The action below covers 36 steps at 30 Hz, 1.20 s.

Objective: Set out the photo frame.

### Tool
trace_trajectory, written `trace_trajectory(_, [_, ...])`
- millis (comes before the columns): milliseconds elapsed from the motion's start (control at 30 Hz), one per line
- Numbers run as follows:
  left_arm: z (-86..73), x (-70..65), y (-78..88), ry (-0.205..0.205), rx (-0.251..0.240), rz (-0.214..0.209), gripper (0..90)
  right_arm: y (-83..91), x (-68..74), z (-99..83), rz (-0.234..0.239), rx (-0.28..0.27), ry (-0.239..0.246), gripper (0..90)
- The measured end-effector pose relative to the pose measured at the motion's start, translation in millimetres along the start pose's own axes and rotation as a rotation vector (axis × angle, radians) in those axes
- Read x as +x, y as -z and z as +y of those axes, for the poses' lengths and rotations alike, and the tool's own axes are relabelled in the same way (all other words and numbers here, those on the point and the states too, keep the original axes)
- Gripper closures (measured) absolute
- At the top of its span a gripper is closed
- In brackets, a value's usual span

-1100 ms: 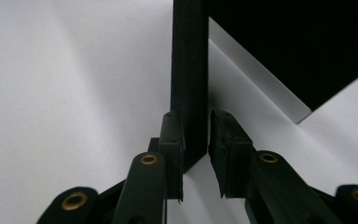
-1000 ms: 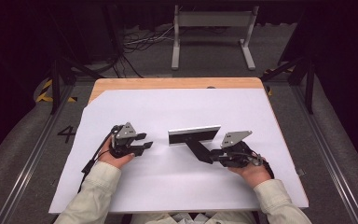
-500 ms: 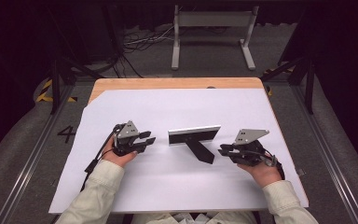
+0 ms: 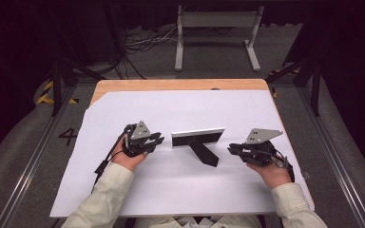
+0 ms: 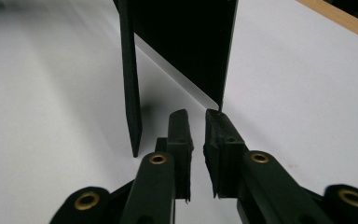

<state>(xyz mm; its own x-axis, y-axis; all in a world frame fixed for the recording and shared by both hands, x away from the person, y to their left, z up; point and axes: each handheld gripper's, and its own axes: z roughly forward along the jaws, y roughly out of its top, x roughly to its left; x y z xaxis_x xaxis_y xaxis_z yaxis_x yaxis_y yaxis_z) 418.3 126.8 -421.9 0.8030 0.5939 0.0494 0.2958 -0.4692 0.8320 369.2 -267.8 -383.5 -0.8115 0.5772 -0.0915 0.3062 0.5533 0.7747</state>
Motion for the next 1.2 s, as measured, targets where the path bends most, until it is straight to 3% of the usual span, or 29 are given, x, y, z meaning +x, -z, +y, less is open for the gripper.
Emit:
trace_trajectory(200, [-0.9,1.5,-9.0,0.014,0.005,-0.015,80.3,1.4,-3.3,-1.6,0.002,0.003,-0.010,85.0])
trace_trajectory(333, [-3.5,5.4,-17.6,0.046,0.015,-0.029,85.5,2.6,-4.1,-1.9,-0.007,0.013,-0.012,89.4])
trace_trajectory(633, [-2.7,3.3,-25.6,0.037,0.004,-0.054,89.9,4.8,-8.1,-4.3,-0.012,0.001,-0.030,89.5])
trace_trajectory(867, [-4.9,0.5,-34.1,0.030,0.026,-0.061,90.0,5.6,-8.7,-4.1,-0.012,-0.008,-0.036,89.6])
trace_trajectory(1200, [-4.4,-4.1,-40.1,0.014,0.032,-0.112,90.0,11.2,-11.6,-5.0,-0.017,-0.017,-0.049,89.6])
